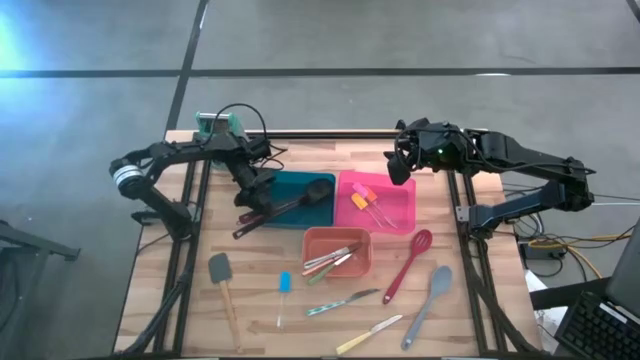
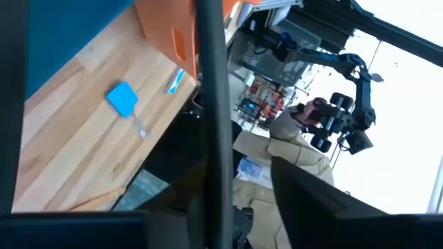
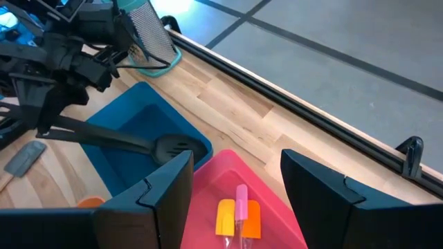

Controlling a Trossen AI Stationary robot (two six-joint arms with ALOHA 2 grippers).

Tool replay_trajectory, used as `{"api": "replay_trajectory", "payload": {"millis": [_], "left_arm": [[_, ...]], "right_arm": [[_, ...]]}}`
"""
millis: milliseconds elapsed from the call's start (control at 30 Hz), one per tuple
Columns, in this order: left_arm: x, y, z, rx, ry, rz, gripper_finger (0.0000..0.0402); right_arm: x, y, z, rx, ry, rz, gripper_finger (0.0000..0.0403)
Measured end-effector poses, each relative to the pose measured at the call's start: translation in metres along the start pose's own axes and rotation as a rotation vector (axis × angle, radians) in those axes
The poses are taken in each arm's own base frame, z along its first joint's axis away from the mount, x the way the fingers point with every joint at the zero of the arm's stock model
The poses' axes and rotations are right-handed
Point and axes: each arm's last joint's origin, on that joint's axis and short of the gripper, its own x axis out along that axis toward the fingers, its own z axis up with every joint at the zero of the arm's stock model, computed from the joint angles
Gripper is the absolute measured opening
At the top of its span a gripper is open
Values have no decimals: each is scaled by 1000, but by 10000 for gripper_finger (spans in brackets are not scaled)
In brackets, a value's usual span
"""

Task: Pick & Place Kitchen Items
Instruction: Put the black serving spoon into the blue bin, then put the blue knife into the orange bin

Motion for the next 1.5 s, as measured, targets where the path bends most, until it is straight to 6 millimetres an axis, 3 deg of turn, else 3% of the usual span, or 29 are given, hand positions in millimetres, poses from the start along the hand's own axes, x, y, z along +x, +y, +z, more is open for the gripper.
{"api": "replay_trajectory", "payload": {"millis": [133,300,1000,1200,1500], "left_arm": [[0,0,0,17,0,-1,183],[-1,1,1,67,-18,36,193],[-15,10,3,56,-205,707,195],[-28,-15,-6,61,-210,876,195],[-49,-96,-38,216,-409,785,195]], "right_arm": [[0,0,0,1,0,0,210],[0,0,0,2,-1,0,210],[0,0,0,2,-1,0,210],[0,0,0,1,0,-1,210],[0,0,0,2,0,-1,210]]}}
